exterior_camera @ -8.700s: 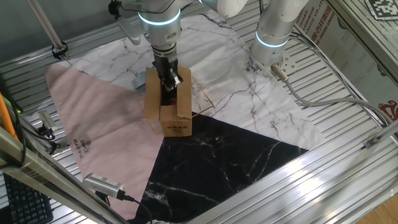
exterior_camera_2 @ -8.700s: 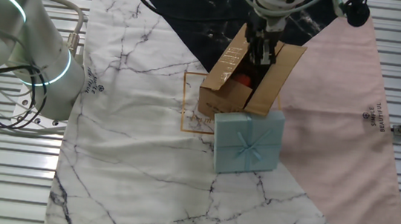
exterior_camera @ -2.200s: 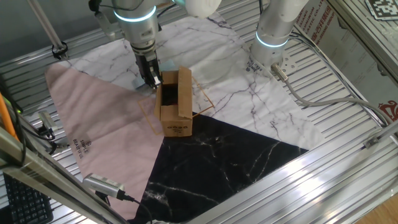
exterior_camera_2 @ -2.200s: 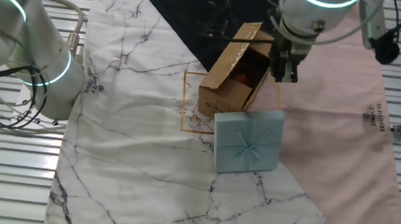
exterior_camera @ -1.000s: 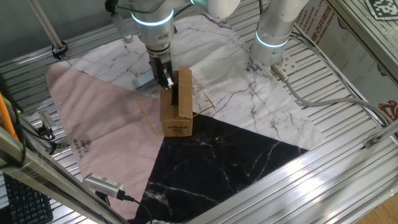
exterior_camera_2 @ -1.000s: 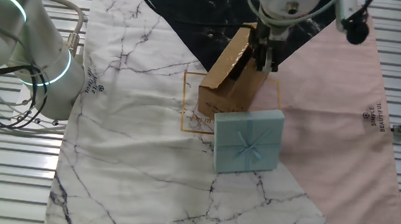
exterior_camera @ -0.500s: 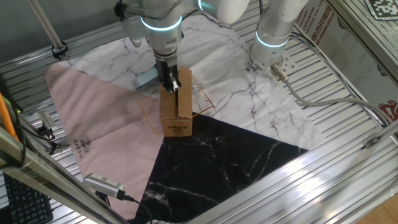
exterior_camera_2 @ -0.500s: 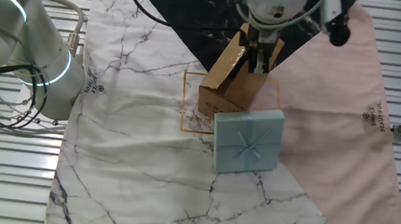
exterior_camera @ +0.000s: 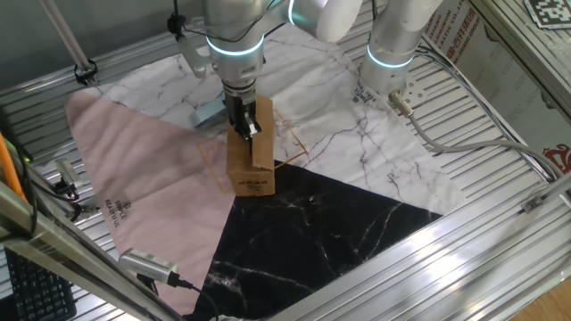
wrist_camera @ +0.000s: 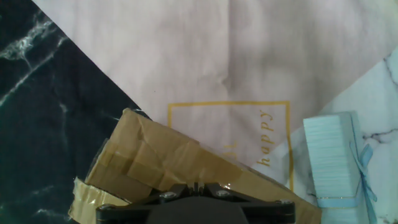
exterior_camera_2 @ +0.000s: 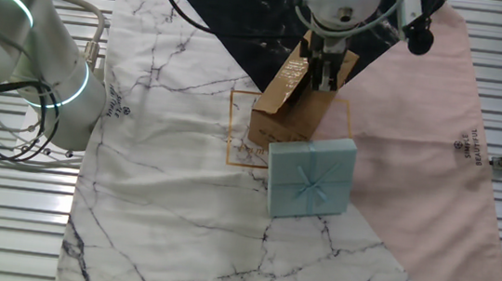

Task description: Cover the box

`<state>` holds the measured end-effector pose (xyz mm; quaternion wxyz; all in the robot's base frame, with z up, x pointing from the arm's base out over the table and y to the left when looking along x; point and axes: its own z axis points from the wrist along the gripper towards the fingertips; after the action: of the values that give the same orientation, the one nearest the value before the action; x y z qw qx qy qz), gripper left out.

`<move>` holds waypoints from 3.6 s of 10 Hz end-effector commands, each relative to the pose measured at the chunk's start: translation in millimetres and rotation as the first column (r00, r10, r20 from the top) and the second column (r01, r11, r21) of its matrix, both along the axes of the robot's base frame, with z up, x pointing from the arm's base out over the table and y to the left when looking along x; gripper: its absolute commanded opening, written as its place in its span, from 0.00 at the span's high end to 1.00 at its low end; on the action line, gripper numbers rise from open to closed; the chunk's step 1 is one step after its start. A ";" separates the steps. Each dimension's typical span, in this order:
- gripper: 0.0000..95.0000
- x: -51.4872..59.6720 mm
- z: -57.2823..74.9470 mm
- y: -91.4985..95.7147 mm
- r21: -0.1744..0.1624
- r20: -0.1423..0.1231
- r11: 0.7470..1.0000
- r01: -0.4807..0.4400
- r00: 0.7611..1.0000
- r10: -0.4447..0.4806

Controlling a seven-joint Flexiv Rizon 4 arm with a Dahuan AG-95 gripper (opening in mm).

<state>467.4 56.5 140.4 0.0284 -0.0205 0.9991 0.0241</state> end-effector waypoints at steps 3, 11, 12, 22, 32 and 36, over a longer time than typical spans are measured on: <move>1.00 1.3 1.3 0.6 -0.002 0.004 1.000 -0.025 1.000 0.025; 1.00 24.9 30.9 18.7 -0.002 -0.019 0.995 -0.096 0.995 0.096; 1.00 26.2 37.4 21.1 0.000 -0.024 0.995 -0.101 0.995 0.101; 1.00 -6.5 60.0 52.4 -0.014 -0.106 0.844 -0.536 0.840 0.532; 1.00 -32.7 50.7 42.6 -0.058 -0.113 0.754 -0.655 0.754 0.646; 0.80 -31.6 50.1 41.4 -0.048 -0.116 0.705 -0.707 0.705 0.699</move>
<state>435.6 98.3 190.8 -0.0279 -0.3817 0.9239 -0.0078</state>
